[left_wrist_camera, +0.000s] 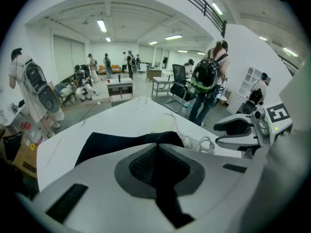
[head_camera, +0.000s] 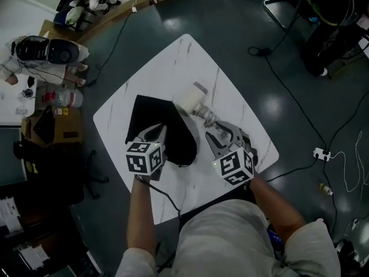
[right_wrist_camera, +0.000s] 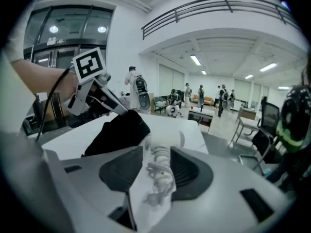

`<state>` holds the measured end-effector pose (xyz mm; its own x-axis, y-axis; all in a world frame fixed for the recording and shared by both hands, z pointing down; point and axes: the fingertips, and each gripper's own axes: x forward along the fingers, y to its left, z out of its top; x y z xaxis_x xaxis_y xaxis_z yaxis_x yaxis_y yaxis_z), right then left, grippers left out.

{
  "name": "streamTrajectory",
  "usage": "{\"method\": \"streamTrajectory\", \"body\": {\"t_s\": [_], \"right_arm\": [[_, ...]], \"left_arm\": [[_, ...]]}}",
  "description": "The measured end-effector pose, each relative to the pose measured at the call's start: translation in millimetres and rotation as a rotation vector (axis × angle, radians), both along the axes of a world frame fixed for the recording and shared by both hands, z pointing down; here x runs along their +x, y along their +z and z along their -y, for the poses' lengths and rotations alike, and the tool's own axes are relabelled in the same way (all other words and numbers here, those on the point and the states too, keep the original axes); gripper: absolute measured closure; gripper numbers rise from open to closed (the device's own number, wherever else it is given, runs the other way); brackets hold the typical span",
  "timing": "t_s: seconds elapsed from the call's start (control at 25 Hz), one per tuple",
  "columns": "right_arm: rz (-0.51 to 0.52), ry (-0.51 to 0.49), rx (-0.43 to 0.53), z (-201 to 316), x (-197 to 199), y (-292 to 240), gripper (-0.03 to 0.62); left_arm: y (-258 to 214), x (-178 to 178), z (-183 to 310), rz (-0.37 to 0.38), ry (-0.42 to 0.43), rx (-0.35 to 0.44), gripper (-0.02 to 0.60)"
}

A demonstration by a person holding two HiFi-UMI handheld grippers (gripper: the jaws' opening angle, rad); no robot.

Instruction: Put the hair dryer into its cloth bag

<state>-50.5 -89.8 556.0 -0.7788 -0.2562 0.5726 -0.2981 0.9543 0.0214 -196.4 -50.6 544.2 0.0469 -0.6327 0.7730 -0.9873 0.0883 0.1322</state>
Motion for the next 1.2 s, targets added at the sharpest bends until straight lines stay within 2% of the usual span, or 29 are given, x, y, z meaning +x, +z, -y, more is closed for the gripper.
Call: {"method": "streamTrajectory", "body": {"t_s": [0.12, 0.28, 0.76, 1.04, 1.2], "right_arm": [[-0.106, -0.021, 0.017, 18.4, -12.4, 16.7, 0.342], [-0.235, -0.102, 0.009, 18.0, -22.9, 47.7, 0.299], [-0.373, -0.179, -0.058, 15.5, -36.3, 95.5, 0.296], [-0.343, -0.190, -0.048, 18.1, -41.0, 102.4, 0.299], [-0.340, -0.204, -0.045, 16.3, -40.7, 99.1, 0.329]], "left_arm": [[-1.6, -12.1, 4.4, 0.008, -0.023, -0.001, 0.566], [-4.0, -19.0, 6.4, 0.009, -0.045, 0.012, 0.566], [10.4, -38.3, 1.8, -0.041, -0.080, 0.019, 0.565], [13.8, -33.8, 1.0, -0.041, -0.055, 0.004, 0.565], [16.7, -25.9, -1.7, -0.051, -0.046, -0.008, 0.565]]}}
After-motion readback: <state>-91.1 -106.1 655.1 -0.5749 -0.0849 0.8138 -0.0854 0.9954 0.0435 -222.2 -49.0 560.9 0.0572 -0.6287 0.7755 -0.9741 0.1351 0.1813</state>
